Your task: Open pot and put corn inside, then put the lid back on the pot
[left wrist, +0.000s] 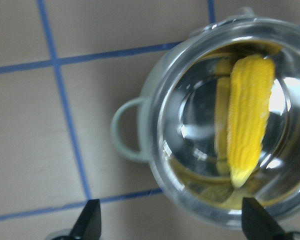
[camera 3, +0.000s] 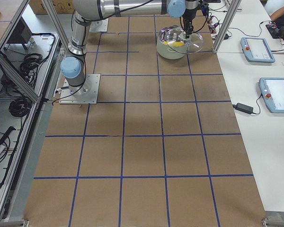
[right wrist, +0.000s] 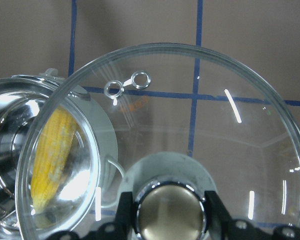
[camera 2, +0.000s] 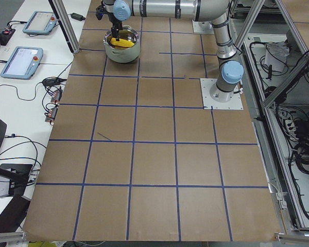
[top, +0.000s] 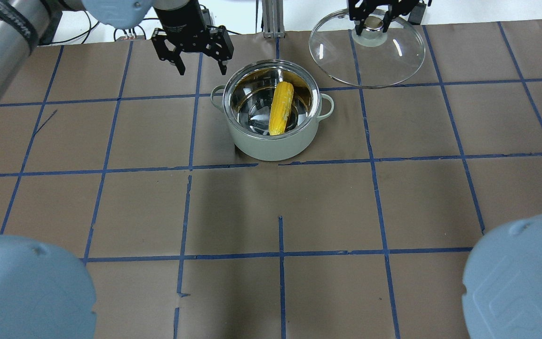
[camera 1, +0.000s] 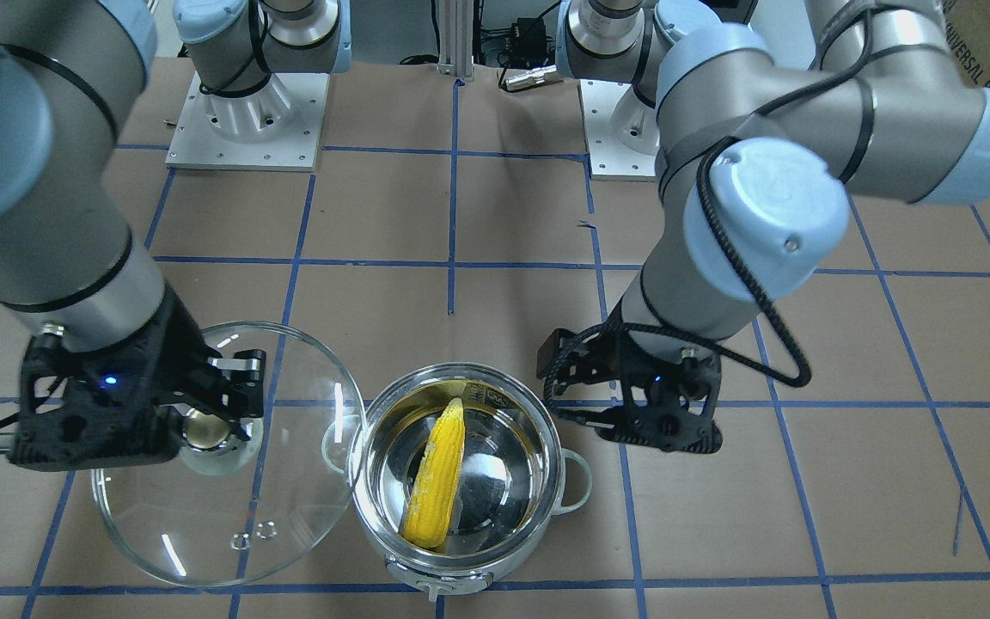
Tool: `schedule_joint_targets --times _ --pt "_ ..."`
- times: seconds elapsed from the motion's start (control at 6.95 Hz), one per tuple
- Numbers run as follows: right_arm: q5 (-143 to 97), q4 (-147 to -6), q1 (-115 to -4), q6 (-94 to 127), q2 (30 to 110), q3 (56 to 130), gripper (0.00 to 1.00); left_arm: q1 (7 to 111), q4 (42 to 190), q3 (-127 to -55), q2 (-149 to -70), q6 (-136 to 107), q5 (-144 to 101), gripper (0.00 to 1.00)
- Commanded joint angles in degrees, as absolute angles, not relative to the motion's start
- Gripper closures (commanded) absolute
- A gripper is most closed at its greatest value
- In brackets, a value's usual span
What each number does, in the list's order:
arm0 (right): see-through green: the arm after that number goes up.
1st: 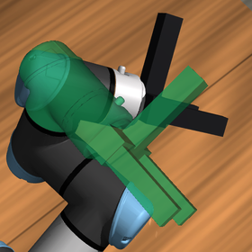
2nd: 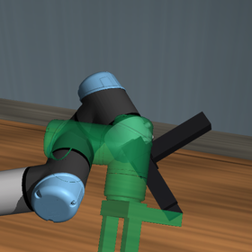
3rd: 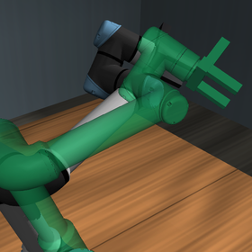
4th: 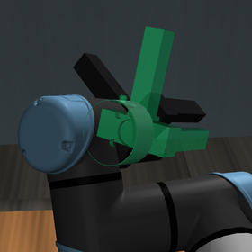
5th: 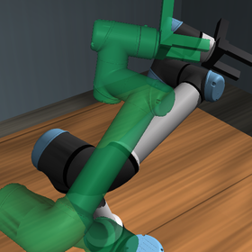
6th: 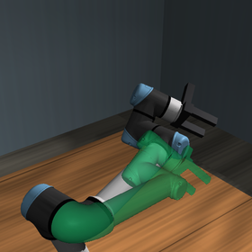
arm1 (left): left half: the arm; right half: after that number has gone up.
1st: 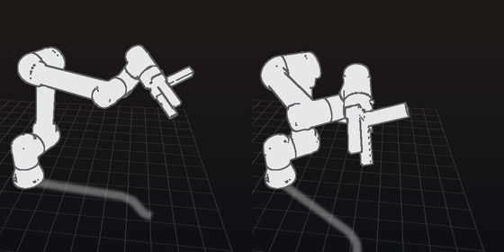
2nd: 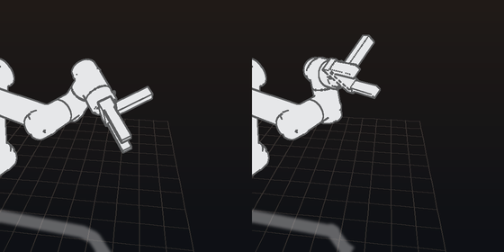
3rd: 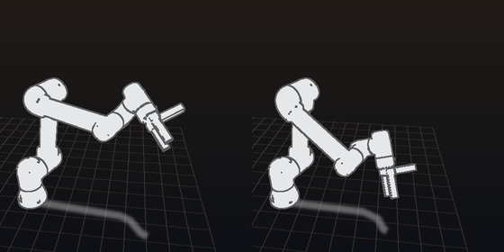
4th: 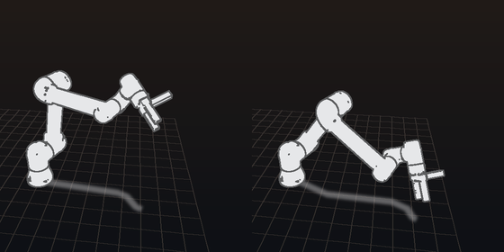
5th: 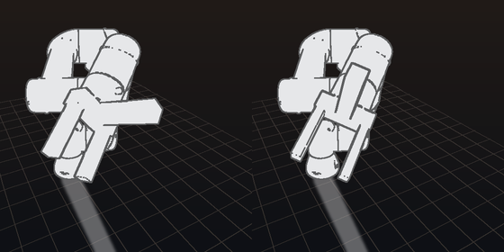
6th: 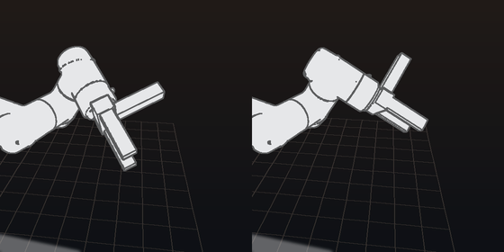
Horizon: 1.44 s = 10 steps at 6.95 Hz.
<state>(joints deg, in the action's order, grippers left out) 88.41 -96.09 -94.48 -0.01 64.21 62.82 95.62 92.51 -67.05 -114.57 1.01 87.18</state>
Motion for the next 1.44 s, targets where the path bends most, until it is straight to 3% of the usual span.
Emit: schedule_joint_targets --times 0.0,0.43,1.29 --pt "91.6 -100.8 -101.4 6.4 59.8 62.8 0.94 94.4 97.8 -73.4 -104.5 1.3 90.1 0.0" --pt "91.6 -104.9 -106.2 14.6 56.9 62.7 0.94 87.5 95.3 -84.4 -91.6 5.1 89.7 0.0" --pt "91.8 -107.6 -109.7 18.2 55.3 63.7 0.94 87.9 93.9 -84.8 -92.5 8.0 90.7 0.0"
